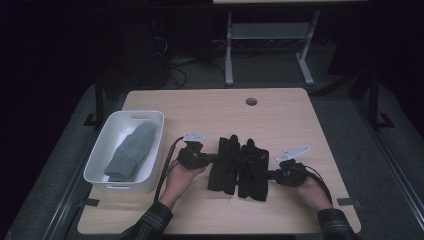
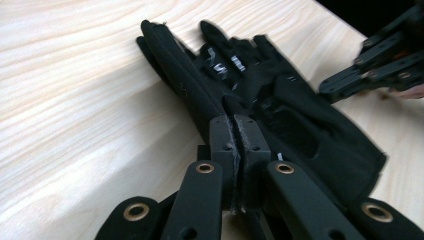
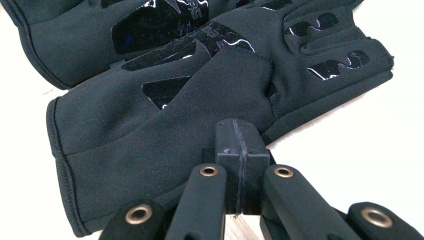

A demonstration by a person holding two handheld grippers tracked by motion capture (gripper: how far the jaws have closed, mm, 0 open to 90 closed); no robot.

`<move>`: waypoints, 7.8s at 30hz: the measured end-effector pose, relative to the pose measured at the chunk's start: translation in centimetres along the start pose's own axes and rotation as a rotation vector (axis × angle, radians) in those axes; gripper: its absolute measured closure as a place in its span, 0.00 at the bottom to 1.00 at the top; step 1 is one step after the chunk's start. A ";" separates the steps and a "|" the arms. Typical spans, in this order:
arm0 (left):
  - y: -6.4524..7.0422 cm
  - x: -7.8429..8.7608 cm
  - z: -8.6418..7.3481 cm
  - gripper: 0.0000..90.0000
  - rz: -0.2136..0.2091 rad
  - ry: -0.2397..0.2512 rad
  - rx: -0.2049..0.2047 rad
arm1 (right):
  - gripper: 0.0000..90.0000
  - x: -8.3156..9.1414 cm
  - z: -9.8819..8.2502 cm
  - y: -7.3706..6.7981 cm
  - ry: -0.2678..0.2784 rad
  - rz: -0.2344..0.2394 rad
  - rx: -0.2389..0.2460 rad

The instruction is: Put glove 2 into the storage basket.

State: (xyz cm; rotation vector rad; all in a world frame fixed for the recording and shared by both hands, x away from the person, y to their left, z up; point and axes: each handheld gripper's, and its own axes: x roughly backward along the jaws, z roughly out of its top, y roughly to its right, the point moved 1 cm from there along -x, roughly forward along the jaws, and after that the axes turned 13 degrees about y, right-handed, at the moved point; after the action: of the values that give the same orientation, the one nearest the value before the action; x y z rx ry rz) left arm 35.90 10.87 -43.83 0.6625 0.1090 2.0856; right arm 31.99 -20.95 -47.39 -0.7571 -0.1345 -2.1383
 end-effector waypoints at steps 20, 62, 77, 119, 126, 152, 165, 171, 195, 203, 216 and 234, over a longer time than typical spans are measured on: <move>2.2 -1.1 2.3 0.97 -0.122 0.005 -0.001 | 1.00 -2.7 1.4 -1.4 0.017 0.047 0.003; 6.1 -3.9 -0.8 0.99 -0.190 -0.122 -0.118 | 0.31 0.4 0.2 2.5 0.069 -0.183 -0.030; 6.3 -4.9 -2.7 0.99 -0.165 -0.241 -0.174 | 0.15 -0.4 -0.4 3.5 0.052 -0.258 -0.023; 2.3 1.1 -0.2 0.49 -0.072 -0.209 -0.221 | 0.09 -0.7 -0.7 3.5 0.082 -0.268 -0.029; 1.6 -0.2 1.4 0.26 -0.068 -0.203 -0.251 | 0.09 -0.8 -0.7 3.5 0.084 -0.269 -0.026; -0.6 -4.4 -1.0 0.14 -0.004 -0.279 -0.288 | 0.09 -0.8 -0.7 3.5 0.085 -0.269 -0.028; -0.3 -4.0 -1.3 0.40 -0.071 -0.280 -0.300 | 0.09 -0.9 -0.7 3.6 0.087 -0.263 -0.011; -0.1 -3.9 -1.2 0.68 -0.114 -0.299 -0.251 | 0.09 -0.9 -0.7 3.5 0.083 -0.264 -0.018; 0.6 0.3 3.1 0.74 -0.039 -0.249 -0.136 | 0.09 -0.9 -0.6 3.4 0.080 -0.267 -0.024; 0.2 3.0 5.4 0.74 0.007 -0.229 -0.124 | 0.09 -0.9 -0.6 3.4 0.080 -0.267 -0.026; -1.5 7.2 8.1 0.74 0.066 -0.193 -0.103 | 0.09 -0.9 -0.6 3.4 0.081 -0.267 -0.025; -4.9 14.4 8.4 0.74 0.195 -0.135 -0.040 | 0.09 -0.9 -0.6 3.4 0.080 -0.268 -0.026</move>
State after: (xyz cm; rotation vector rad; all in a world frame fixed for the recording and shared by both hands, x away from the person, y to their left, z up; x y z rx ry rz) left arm 37.41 23.73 -32.31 0.8152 -0.0763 2.2145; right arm 34.70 -22.70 -48.97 -0.6996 -0.1740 -2.4253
